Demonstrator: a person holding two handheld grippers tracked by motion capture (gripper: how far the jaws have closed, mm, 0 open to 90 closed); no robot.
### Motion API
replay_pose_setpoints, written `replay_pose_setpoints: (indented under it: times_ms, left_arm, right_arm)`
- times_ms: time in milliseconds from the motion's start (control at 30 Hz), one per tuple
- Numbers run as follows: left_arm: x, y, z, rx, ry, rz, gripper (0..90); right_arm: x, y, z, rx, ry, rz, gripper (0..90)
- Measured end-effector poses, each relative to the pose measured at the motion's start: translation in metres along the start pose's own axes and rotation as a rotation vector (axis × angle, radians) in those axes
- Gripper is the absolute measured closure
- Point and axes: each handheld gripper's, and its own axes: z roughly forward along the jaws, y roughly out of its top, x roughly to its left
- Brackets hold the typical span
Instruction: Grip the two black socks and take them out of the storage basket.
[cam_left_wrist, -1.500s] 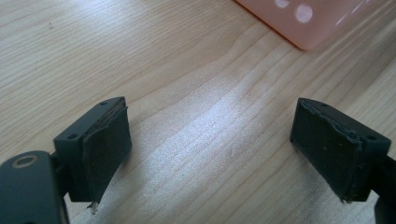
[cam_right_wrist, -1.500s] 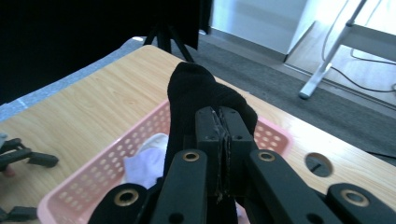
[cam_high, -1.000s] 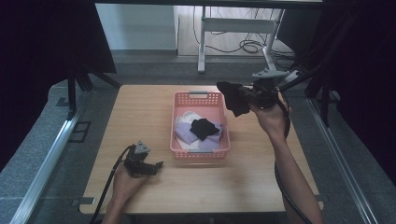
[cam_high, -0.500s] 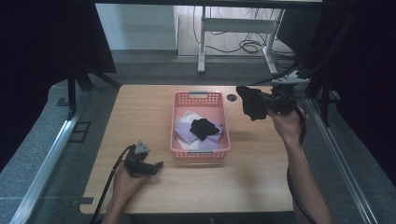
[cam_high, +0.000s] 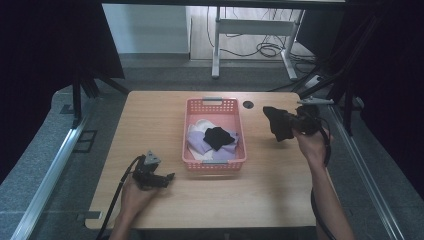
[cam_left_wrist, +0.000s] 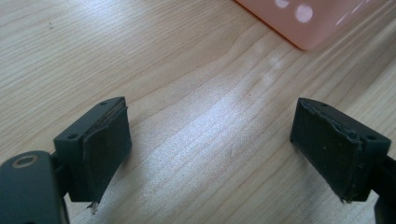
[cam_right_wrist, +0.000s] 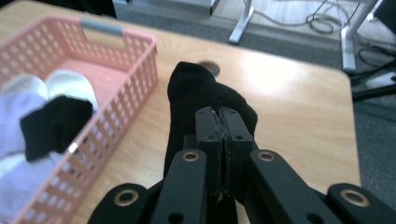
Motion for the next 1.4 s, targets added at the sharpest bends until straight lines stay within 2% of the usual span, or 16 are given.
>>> replay_pose_setpoints:
  times_ms: [433, 633, 800, 967, 1067, 1100, 1200, 1233, 1400]
  left_arm:
    - [0.0, 0.0, 0.0, -0.004, 0.0, -0.004, 12.0]
    - [0.0, 0.0, 0.0, -0.004, 0.0, -0.005, 12.0]
    - [0.0, 0.0, 0.0, -0.004, 0.0, -0.005, 12.0]
    - [0.0, 0.0, 0.0, -0.004, 0.0, -0.005, 12.0]
    - [0.0, 0.0, 0.0, -0.004, 0.0, -0.005, 12.0]
    - [0.0, 0.0, 0.0, -0.004, 0.0, -0.005, 12.0]
    - [0.0, 0.0, 0.0, -0.003, 0.0, -0.005, 12.0]
    - [0.0, 0.0, 0.0, -0.003, 0.0, -0.004, 12.0]
    - [0.0, 0.0, 0.0, -0.003, 0.0, -0.004, 12.0]
  right_arm:
    - [-0.004, -0.046, 0.045, 0.101, 0.006, 0.024, 87.5]
    - [-0.005, -0.063, 0.062, 0.151, -0.002, 0.028, 87.2]
    - [-0.006, -0.072, 0.071, 0.168, 0.004, 0.041, 85.4]
    - [-0.005, -0.069, 0.067, 0.161, -0.001, 0.048, 76.5]
    - [-0.003, -0.06, 0.057, 0.134, 0.004, 0.043, 68.4]
    - [-0.003, -0.06, 0.057, 0.134, 0.004, 0.043, 68.4]
    - [0.0, -0.052, 0.05, 0.119, 0.019, 0.035, 64.5]
    - [0.004, -0.047, 0.047, 0.11, 0.037, 0.031, 62.2]
    - [0.01, -0.04, 0.044, 0.095, 0.077, 0.022, 57.9]
